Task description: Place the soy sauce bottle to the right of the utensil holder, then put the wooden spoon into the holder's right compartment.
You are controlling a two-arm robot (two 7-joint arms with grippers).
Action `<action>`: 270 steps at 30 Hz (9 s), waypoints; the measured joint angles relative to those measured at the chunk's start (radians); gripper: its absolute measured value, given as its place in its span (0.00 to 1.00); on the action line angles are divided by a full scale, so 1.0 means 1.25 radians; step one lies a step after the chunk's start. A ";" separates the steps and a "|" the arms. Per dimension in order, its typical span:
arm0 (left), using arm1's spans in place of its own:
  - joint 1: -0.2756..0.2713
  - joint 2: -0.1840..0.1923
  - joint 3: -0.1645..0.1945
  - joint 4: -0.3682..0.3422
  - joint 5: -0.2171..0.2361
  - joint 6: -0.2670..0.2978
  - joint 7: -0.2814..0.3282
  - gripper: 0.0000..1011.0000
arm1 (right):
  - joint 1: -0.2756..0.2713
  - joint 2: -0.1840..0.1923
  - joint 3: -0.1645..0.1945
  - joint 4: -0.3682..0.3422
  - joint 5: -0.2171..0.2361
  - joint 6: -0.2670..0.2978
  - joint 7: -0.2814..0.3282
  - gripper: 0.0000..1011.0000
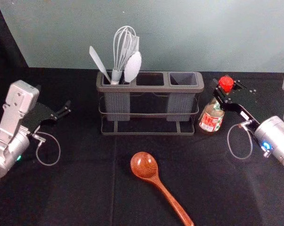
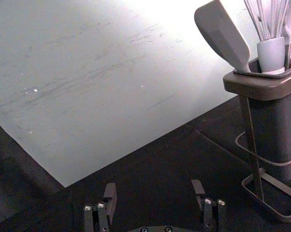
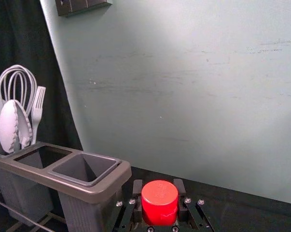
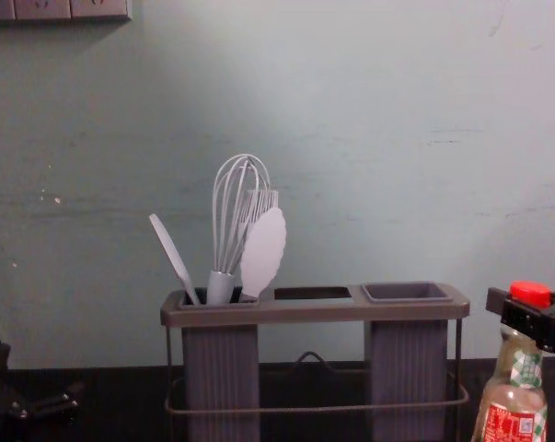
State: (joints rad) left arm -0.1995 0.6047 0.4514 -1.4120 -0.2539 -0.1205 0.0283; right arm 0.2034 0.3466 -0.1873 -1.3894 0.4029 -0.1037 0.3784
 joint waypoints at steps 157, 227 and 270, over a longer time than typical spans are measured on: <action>0.000 0.000 0.000 0.000 0.000 0.000 0.000 1.00 | -0.189 -0.098 -0.182 -0.370 -0.352 0.554 -0.116 0.99; 0.000 0.000 0.000 0.000 0.000 0.000 0.000 1.00 | -0.080 -0.200 -0.206 -0.289 -0.476 0.829 0.008 0.99; 0.000 0.000 0.000 0.000 0.000 0.000 0.000 1.00 | -0.111 -0.212 -0.168 -0.338 -0.536 0.806 0.062 0.83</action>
State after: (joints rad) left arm -0.1995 0.6047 0.4514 -1.4120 -0.2539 -0.1205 0.0283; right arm 0.0649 0.0817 -0.3977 -1.8123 -0.2671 0.9032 0.4554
